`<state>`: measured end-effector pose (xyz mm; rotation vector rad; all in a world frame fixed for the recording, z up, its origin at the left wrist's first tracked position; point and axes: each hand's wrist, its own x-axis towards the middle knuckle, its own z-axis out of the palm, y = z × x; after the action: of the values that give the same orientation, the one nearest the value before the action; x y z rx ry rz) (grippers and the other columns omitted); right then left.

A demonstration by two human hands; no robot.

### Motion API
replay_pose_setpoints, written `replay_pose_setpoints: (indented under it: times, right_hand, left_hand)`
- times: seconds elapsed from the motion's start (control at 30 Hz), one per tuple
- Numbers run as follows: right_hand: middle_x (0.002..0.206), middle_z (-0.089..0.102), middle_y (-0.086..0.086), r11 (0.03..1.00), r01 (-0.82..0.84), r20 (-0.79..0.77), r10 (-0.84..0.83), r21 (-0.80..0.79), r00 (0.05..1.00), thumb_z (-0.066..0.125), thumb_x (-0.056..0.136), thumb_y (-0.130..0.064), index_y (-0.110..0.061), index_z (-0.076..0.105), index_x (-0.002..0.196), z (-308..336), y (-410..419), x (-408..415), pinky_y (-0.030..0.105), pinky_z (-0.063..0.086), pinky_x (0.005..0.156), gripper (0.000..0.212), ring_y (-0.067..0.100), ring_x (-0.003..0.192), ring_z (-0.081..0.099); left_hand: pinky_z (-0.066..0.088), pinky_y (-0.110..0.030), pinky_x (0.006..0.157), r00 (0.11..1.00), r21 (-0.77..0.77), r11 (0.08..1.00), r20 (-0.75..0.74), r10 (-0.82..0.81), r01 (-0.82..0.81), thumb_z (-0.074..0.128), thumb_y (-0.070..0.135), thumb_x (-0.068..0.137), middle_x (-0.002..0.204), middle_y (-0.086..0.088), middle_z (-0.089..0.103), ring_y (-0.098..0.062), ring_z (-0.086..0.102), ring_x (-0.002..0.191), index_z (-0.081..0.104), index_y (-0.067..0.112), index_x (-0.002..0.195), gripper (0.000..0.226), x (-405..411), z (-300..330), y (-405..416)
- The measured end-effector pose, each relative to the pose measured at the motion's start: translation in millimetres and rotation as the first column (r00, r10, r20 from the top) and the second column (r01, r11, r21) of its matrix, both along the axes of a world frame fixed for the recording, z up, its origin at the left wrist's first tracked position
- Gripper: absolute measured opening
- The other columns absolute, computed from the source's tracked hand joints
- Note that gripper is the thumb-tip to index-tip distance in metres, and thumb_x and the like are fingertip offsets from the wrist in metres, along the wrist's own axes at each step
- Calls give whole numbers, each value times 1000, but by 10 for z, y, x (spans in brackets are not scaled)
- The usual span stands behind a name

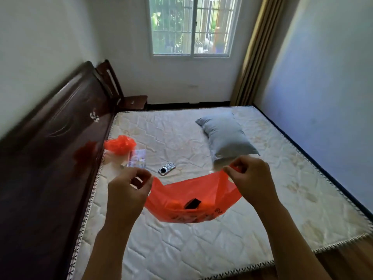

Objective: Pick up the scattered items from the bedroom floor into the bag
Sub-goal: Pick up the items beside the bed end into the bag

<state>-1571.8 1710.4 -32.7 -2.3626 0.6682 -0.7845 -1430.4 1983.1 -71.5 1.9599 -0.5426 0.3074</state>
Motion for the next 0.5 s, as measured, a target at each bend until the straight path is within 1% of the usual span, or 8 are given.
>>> replay_pose_setpoints:
  times: [0.03, 0.1, 0.17, 0.23, 0.33, 0.43, 0.5]
  right_hand:
    - [58, 61, -15, 999, 39, -1, -39, -5, 999, 89, 78, -24, -21, 70, 66, -10, -26, -121, 13, 40, 56, 23, -1, 57, 59]
    - [59, 63, -12, 993, 118, -4, -118, 4, 993, 89, 79, -25, -21, 69, 67, -21, -95, -368, 20, 45, 57, 23, 3, 58, 61]
    - [60, 65, -10, 981, 192, -10, -191, 8, 981, 88, 79, -27, -20, 70, 68, -7, -186, -606, 26, 48, 57, 22, 5, 58, 62]
    - [59, 65, -10, 966, 260, -10, -260, 2, 966, 87, 80, -28, -21, 71, 69, 22, -294, -839, 26, 48, 57, 21, 5, 57, 62]
    - [58, 64, -10, 938, 345, 1, -345, -3, 938, 87, 81, -28, -22, 71, 70, 69, -471, -1164, 27, 49, 57, 20, 5, 56, 61]
    - [57, 61, -11, 915, 402, -1, -402, 7, 915, 87, 82, -27, -22, 72, 71, 76, -669, -1447, 25, 47, 57, 19, 5, 55, 59]
    - [57, 60, -13, 903, 429, -10, -429, 5, 903, 87, 82, -28, -22, 72, 72, 71, -838, -1600, 23, 44, 57, 19, 3, 55, 58]
  left_hand:
    - [51, -17, 64, 999, 3, 999, 11, -40, 40, 87, 0, 76, 76, 11, 72, -12, 67, 67, 73, 23, 81, 27, -9, -12, -92]
    - [45, -8, 62, 992, 7, 992, 14, -123, 123, 86, -2, 76, 78, 12, 72, -10, 68, 72, 75, 19, 82, 25, -45, -17, -300]
    - [45, -8, 62, 980, 6, 980, 2, -200, 200, 86, -1, 77, 80, 12, 72, -9, 69, 73, 75, 20, 83, 25, -101, 12, -528]
    - [45, -9, 61, 961, 15, 961, 12, -276, 276, 86, 0, 78, 81, 12, 72, -9, 69, 72, 74, 23, 82, 26, -182, 48, -764]
    - [45, -8, 62, 928, 28, 929, 47, -370, 369, 85, -3, 77, 82, 14, 71, -8, 68, 73, 74, 21, 82, 26, -320, 106, -1088]
    - [44, -6, 63, 909, 41, 910, 53, -413, 412, 84, -4, 77, 81, 14, 70, -6, 68, 75, 74, 21, 82, 27, -432, 129, -1391]
    - [45, -9, 63, 902, 44, 903, 48, -428, 427, 84, -3, 77, 81, 13, 71, -8, 68, 74, 74, 21, 82, 27, -500, 127, -1604]
